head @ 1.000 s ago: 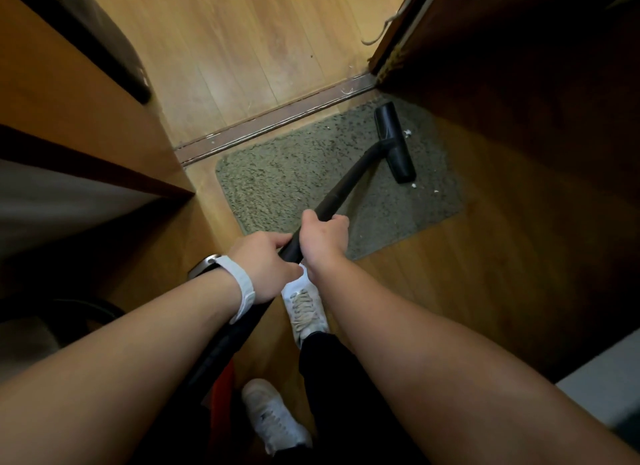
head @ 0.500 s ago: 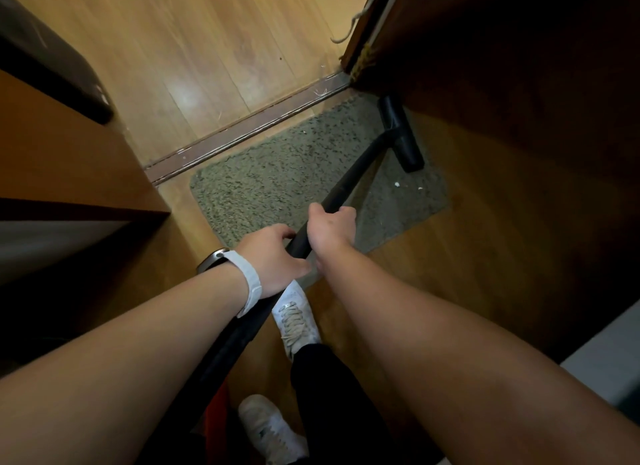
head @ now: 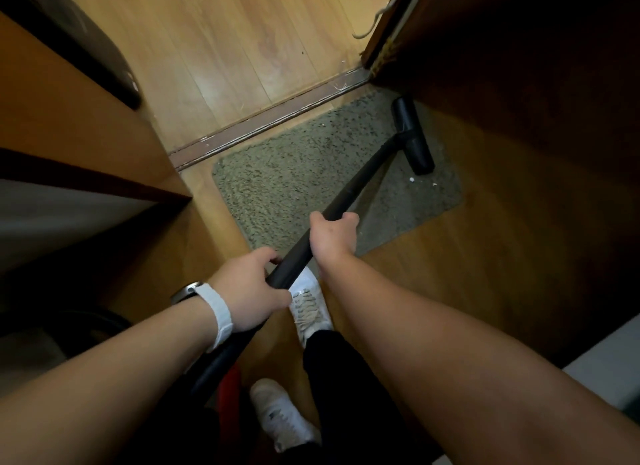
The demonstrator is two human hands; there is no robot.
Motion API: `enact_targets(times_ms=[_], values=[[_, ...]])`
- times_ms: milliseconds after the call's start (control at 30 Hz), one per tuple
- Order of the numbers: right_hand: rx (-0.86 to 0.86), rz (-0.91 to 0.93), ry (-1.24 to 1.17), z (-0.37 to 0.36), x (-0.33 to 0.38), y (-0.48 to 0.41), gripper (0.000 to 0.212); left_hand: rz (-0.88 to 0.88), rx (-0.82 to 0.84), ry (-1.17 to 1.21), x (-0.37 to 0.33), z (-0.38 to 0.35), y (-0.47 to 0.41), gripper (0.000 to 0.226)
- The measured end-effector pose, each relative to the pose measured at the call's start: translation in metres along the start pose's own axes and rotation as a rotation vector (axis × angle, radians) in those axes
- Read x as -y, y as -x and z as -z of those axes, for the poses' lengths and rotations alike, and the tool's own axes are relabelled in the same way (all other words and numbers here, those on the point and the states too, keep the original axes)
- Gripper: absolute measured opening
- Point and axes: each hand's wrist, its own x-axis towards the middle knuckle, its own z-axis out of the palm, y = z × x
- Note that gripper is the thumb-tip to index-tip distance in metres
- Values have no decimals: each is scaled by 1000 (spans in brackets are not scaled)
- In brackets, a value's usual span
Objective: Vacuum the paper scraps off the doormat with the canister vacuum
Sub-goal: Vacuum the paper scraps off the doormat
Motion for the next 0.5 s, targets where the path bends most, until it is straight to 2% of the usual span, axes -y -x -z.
enact_targets(times_ms=[300,433,500], values=[[2,-15,-124,-35,-40,55,68,-10,-95,95,36,0,23,32],[17,-23,-191,-46,-58,80,64,-5,-124,80,52,-4,42,44],[6,-17,-190,-47,-63,86,59,-1,-99,-12,60,-5,57,54]])
